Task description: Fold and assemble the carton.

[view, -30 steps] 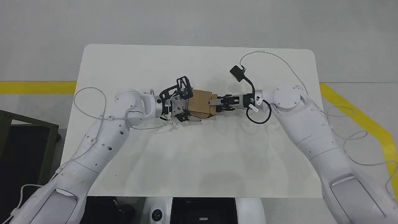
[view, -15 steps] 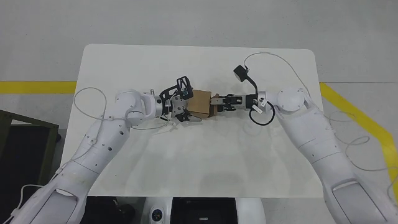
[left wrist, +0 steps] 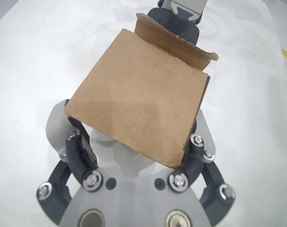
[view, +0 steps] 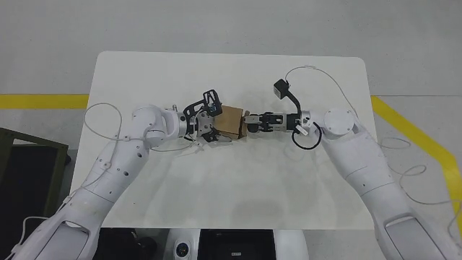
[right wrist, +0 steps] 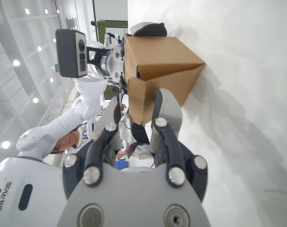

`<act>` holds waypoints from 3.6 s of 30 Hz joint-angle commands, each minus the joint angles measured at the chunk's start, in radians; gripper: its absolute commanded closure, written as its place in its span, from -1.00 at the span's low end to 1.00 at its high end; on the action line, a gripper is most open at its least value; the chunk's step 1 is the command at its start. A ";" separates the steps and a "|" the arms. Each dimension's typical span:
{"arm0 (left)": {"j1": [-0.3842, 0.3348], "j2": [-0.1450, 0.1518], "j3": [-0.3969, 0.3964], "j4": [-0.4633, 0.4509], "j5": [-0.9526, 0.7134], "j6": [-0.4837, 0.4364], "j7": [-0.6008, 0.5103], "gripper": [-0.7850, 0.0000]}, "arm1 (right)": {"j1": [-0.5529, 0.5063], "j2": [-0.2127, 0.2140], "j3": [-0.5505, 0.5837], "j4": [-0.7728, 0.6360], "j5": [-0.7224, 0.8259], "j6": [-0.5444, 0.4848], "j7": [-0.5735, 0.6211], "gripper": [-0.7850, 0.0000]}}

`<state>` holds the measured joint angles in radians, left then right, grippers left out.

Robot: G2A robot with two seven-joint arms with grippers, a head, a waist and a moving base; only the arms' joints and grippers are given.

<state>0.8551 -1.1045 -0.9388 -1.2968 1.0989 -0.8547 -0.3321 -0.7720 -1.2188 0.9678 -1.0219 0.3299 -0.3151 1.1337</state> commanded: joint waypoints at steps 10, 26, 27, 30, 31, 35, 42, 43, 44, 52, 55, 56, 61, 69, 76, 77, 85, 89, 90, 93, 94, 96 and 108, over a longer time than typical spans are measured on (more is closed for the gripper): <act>0.004 0.001 -0.003 -0.001 -0.001 0.000 -0.003 -1.00 | 0.009 -0.003 -0.011 0.018 -0.023 0.007 0.005 0.54; 0.007 0.001 -0.006 -0.005 -0.005 0.000 -0.009 -1.00 | 0.063 -0.011 -0.052 0.009 -0.137 0.050 0.006 0.54; 0.007 0.001 -0.007 -0.006 -0.004 0.001 -0.008 -1.00 | 0.067 -0.012 -0.056 0.008 -0.142 0.052 0.006 0.55; 0.007 0.001 -0.007 -0.007 -0.004 0.002 -0.007 -1.00 | 0.076 -0.016 -0.064 0.003 -0.141 0.054 0.007 0.55; 0.007 0.001 -0.007 -0.007 -0.003 0.001 -0.008 -1.00 | 0.078 -0.017 -0.066 0.002 -0.141 0.054 0.008 0.55; 0.007 0.001 -0.007 -0.007 -0.006 0.000 -0.011 -1.00 | 0.084 -0.022 -0.074 0.004 -0.136 0.051 0.007 0.55; 0.009 0.000 -0.004 -0.008 -0.010 0.002 -0.014 -1.00 | 0.084 -0.026 -0.074 0.015 -0.110 0.021 0.010 0.47; 0.008 0.000 -0.004 -0.009 -0.011 0.001 -0.015 -1.00 | 0.083 -0.027 -0.073 0.016 -0.104 0.016 0.011 0.45; 0.009 0.000 -0.004 -0.009 -0.011 0.002 -0.016 -1.00 | 0.082 -0.027 -0.071 0.014 -0.098 0.012 0.012 0.41; 0.009 -0.001 -0.002 -0.008 -0.016 0.001 -0.019 -1.00 | 0.071 -0.015 -0.041 0.005 -0.100 0.001 0.032 0.26; 0.009 -0.001 -0.002 -0.006 -0.017 0.001 -0.021 -1.00 | 0.062 -0.006 -0.020 -0.011 -0.103 0.003 0.036 0.24; 0.009 -0.001 -0.002 -0.006 -0.018 0.001 -0.021 -1.00 | 0.058 -0.003 -0.012 -0.019 -0.104 0.004 0.038 0.23; 0.008 -0.002 0.000 -0.007 -0.016 0.002 -0.019 -1.00 | 0.035 0.020 0.034 -0.055 -0.150 0.030 0.040 0.62; 0.002 -0.005 0.007 -0.007 -0.018 0.002 -0.018 -1.00 | -0.009 0.034 0.040 -0.121 -0.181 0.088 0.066 1.00; -0.001 -0.007 0.011 -0.006 -0.019 0.005 -0.019 -1.00 | 0.019 0.017 -0.014 -0.102 -0.172 0.092 0.066 1.00; -0.001 -0.007 0.011 -0.006 -0.019 0.005 -0.019 -1.00 | 0.025 0.015 -0.020 -0.096 -0.169 0.089 0.066 1.00; -0.002 -0.008 0.012 -0.003 -0.020 0.008 -0.019 -1.00 | 0.064 -0.003 -0.058 -0.048 -0.153 0.068 0.064 1.00; -0.003 -0.009 0.012 0.001 -0.024 0.008 -0.019 -1.00 | 0.074 -0.007 -0.066 -0.030 -0.148 0.056 0.062 1.00; -0.003 -0.009 0.012 0.003 -0.025 0.009 -0.018 -1.00 | 0.076 -0.008 -0.066 -0.026 -0.146 0.053 0.063 1.00; -0.006 -0.009 0.008 0.009 -0.033 0.011 -0.018 -1.00 | 0.077 -0.007 -0.061 -0.019 -0.142 0.045 0.063 1.00; -0.006 -0.009 0.006 0.010 -0.036 0.013 -0.021 -1.00 | 0.076 -0.005 -0.057 -0.018 -0.143 0.042 0.062 1.00; -0.004 -0.007 -0.003 0.006 -0.054 0.015 -0.029 -1.00 | 0.071 -0.001 -0.047 -0.024 -0.146 0.019 0.064 1.00; 0.105 0.044 -0.194 -0.131 -0.254 0.043 -0.123 -1.00 | 0.009 0.049 0.081 -0.104 -0.197 -0.071 0.031 0.68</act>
<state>0.9513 -1.0643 -1.1139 -1.4136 0.8612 -0.8203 -0.4467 -0.7578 -1.1734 1.0391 -1.1203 0.1374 -0.3753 1.1698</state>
